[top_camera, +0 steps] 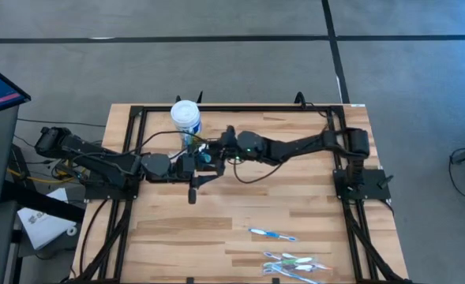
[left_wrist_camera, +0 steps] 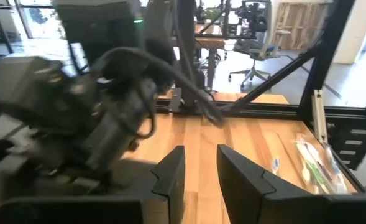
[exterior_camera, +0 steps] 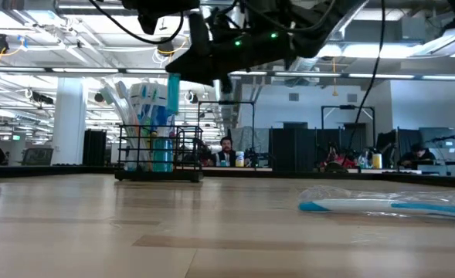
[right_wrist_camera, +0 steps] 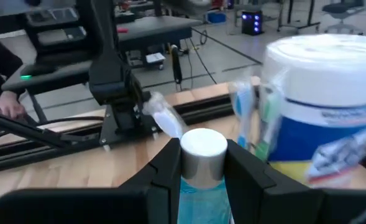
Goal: Pick & Place toothbrushing station
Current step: Put the mouthwash bottle into the wire organizer
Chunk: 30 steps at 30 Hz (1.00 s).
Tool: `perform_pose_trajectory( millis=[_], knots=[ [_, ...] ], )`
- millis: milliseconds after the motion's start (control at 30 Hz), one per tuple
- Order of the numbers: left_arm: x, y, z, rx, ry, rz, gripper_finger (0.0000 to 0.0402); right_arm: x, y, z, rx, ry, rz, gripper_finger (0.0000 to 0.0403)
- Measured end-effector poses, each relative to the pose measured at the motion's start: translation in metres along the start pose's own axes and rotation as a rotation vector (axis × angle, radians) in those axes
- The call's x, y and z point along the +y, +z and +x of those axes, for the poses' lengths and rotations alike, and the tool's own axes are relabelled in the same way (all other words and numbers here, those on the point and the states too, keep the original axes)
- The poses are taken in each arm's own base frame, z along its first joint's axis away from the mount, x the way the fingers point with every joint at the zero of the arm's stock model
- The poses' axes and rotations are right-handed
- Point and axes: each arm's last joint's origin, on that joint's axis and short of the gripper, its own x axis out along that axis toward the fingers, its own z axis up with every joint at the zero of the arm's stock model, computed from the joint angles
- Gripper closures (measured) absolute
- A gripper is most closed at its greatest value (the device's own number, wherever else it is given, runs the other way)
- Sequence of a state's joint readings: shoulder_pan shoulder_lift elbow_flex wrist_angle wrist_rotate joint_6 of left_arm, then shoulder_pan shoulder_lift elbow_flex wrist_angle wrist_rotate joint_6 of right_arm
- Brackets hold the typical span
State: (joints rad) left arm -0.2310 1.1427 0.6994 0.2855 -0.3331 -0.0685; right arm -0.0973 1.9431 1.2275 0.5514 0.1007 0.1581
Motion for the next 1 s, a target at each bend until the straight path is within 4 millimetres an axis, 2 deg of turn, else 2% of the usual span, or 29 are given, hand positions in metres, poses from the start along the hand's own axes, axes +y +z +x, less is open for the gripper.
perform_pose_trajectory(
  millis=[133,467,1000],
  knots=[
    [-0.002,0.0,0.0,0.004,-0.054,0.0,0.0314,-0.006,0.004,0.011,-0.019,0.016,-0.006,0.0321],
    [-0.002,0.0,0.0,0.003,-0.078,-0.001,0.0314,-0.024,-0.002,0.017,-0.001,-0.004,-0.018,0.0321],
    [-0.002,0.0,0.0,0.002,-0.077,-0.001,0.0314,-0.026,0.0,0.016,-0.006,-0.009,-0.054,0.0321]
  ],
)
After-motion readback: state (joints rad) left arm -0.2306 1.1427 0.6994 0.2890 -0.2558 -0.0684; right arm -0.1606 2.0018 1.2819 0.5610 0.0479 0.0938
